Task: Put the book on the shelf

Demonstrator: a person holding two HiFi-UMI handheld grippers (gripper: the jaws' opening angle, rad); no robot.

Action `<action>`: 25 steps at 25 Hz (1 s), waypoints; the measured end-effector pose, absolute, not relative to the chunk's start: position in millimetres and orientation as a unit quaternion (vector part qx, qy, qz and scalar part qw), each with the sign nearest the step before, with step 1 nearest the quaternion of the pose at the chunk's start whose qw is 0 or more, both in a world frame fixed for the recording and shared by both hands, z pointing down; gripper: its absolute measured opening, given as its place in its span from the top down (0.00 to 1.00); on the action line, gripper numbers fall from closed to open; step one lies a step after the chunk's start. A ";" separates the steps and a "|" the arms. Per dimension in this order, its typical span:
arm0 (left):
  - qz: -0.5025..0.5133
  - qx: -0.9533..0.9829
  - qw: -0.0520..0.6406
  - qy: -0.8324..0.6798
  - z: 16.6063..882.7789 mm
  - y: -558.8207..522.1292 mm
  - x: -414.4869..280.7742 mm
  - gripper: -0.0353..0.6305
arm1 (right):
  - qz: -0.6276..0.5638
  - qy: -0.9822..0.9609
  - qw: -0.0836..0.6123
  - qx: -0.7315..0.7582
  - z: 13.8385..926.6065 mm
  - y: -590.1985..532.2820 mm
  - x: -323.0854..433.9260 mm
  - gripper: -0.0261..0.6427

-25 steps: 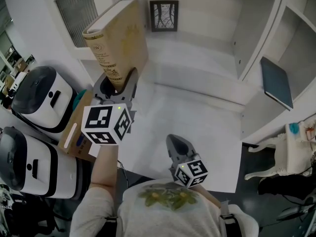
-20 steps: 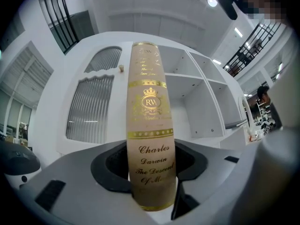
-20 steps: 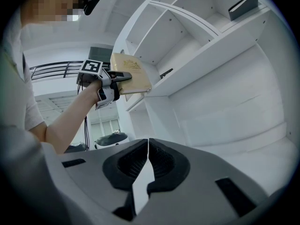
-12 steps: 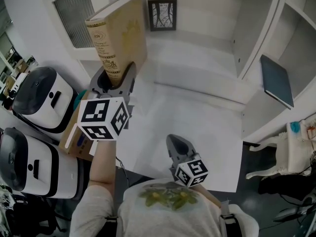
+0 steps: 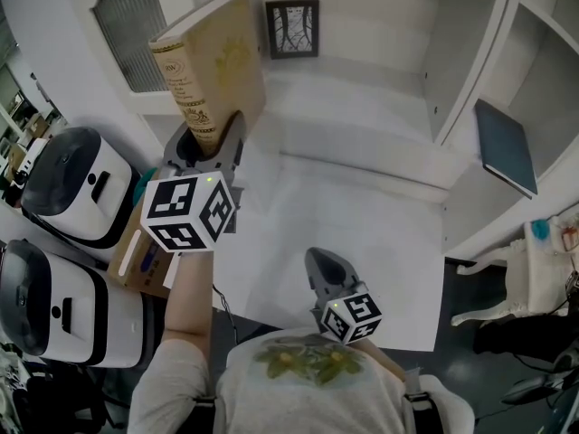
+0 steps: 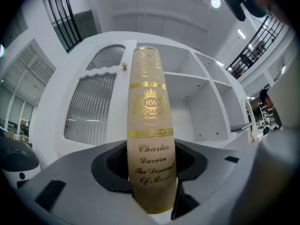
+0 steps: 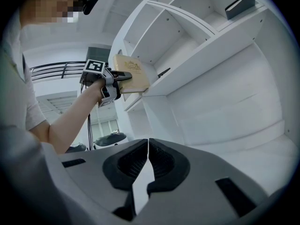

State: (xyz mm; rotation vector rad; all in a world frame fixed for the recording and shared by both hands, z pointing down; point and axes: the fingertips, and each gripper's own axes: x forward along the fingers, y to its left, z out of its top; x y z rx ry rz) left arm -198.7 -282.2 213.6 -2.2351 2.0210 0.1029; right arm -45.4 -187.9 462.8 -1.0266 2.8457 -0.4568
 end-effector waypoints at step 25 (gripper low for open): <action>0.020 -0.730 0.082 0.678 215.5 -315.6 -203.6 0.61 | -0.160 0.923 0.042 -0.347 467.6 -207.3 -42.9 0.92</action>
